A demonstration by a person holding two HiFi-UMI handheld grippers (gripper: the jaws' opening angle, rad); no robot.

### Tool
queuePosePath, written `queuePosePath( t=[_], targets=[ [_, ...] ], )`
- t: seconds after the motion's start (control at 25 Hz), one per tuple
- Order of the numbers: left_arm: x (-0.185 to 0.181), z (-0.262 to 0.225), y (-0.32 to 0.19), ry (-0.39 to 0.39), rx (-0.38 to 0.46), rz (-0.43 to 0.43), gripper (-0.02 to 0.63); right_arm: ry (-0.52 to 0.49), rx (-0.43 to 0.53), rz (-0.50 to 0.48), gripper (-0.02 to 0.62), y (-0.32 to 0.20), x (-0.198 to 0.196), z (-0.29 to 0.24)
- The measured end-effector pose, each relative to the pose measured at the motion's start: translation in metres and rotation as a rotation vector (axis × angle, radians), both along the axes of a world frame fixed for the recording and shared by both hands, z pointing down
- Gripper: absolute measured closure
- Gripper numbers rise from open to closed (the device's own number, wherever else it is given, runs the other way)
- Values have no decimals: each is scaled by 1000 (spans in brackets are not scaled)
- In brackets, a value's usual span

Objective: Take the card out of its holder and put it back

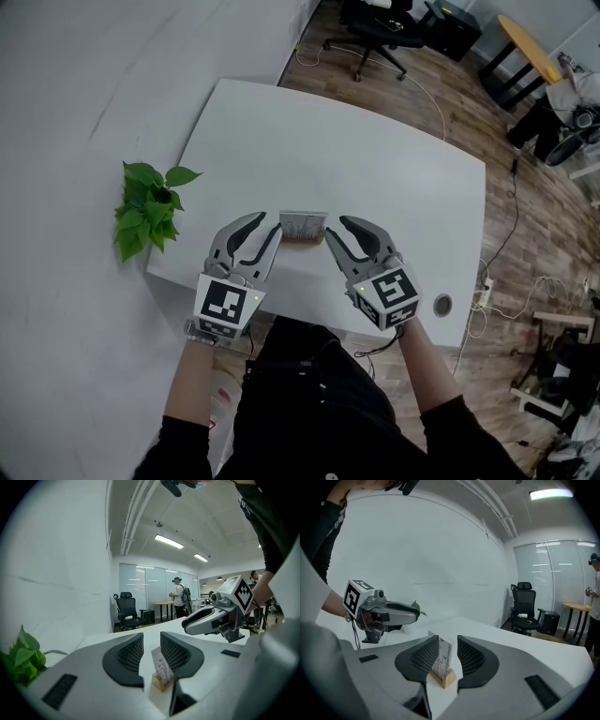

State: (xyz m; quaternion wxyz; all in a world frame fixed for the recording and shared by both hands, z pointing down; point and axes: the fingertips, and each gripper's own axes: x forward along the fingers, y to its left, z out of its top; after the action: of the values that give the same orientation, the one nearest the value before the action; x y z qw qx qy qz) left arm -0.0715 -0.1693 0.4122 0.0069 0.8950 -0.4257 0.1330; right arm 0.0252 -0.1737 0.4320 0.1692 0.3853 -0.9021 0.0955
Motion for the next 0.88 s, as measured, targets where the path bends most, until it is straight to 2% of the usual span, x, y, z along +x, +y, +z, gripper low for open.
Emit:
queuePosePath(
  t=[0.32,0.64,0.88],
  targets=[
    [5,32,-10,-15,-66,30,488,13,-41,-31,451,-8,-6,24],
    [10,55,-19,10,-126,49,488,26,-74,-42,451,-14,-10,43],
    [14,65,-21,8,-147,74,488,29,-91,-42,451,-18,-14,51]
  ],
)
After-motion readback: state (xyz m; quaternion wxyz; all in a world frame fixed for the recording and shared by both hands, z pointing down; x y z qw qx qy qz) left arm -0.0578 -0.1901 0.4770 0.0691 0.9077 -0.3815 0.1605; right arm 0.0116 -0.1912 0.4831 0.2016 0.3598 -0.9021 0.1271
